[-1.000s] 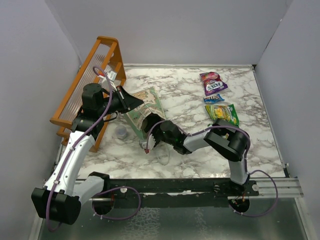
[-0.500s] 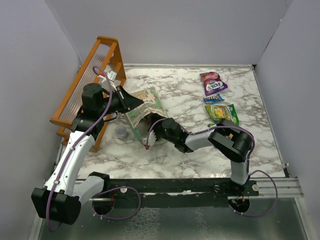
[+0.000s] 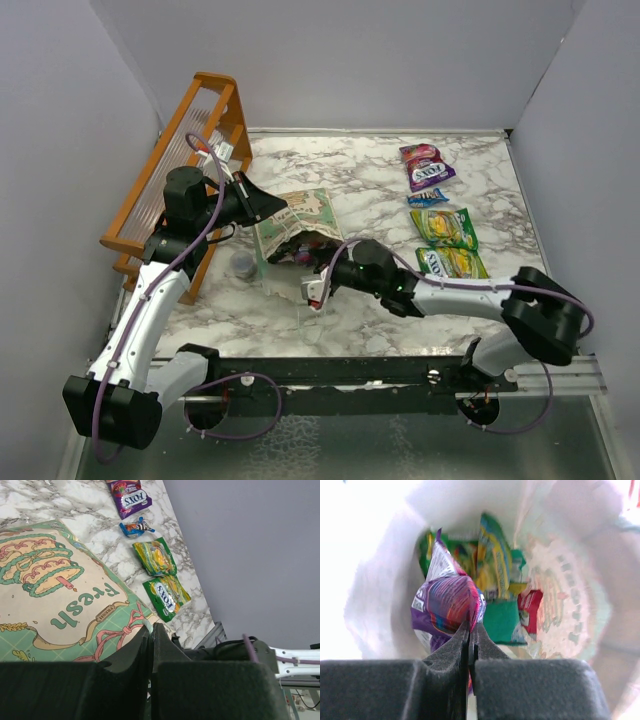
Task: Take the snacks out of the paper bag
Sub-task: Take out the snack from the paper bag, then place the snack at the center of the board.
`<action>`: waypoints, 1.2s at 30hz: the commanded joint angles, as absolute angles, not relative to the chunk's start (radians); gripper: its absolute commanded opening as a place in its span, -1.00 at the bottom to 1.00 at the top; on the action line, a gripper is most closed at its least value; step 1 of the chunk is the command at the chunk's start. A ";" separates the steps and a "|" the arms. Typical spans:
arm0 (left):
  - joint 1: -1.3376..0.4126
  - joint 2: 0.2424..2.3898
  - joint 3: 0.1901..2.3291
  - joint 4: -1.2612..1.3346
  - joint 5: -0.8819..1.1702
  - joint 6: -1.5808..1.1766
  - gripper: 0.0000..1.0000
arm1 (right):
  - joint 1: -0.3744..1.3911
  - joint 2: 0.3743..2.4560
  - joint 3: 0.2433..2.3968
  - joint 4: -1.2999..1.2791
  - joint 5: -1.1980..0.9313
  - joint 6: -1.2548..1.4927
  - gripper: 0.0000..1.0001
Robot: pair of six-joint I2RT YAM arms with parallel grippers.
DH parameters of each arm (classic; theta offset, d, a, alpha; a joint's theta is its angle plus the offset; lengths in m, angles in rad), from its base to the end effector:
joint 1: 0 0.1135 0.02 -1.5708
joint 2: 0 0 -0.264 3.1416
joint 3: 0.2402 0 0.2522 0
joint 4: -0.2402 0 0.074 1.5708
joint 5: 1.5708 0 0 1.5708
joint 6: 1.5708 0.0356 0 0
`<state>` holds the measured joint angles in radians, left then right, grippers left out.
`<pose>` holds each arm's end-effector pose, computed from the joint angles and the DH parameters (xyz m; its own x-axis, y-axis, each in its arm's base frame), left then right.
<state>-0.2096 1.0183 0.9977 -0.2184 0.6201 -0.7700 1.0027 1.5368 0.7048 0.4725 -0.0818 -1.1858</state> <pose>0.2184 -0.0676 0.3688 -0.6685 -0.4370 -0.6017 0.3568 0.5214 -0.7751 0.1712 0.2737 0.1981 0.7457 -0.5486 -0.3782 -0.5064 -0.0977 -0.8568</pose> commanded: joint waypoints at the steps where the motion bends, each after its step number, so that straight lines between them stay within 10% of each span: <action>1: -0.205 1.009 0.988 -0.193 0.627 -0.778 -1.00 | 1.024 1.384 0.682 0.344 -0.284 -0.944 -0.98; 20: -0.205 1.028 0.990 -0.186 0.632 -0.771 -1.00 | 1.054 0.618 0.712 0.070 -0.346 -0.511 -0.97; 30: -0.205 1.037 0.993 -0.198 0.626 -0.761 -1.00 | 1.042 0.839 0.784 0.491 0.518 -0.605 -0.97; 36: -0.205 1.044 0.995 -0.201 0.624 -0.760 -1.00 | 0.706 1.063 0.878 0.490 0.218 -0.572 -0.97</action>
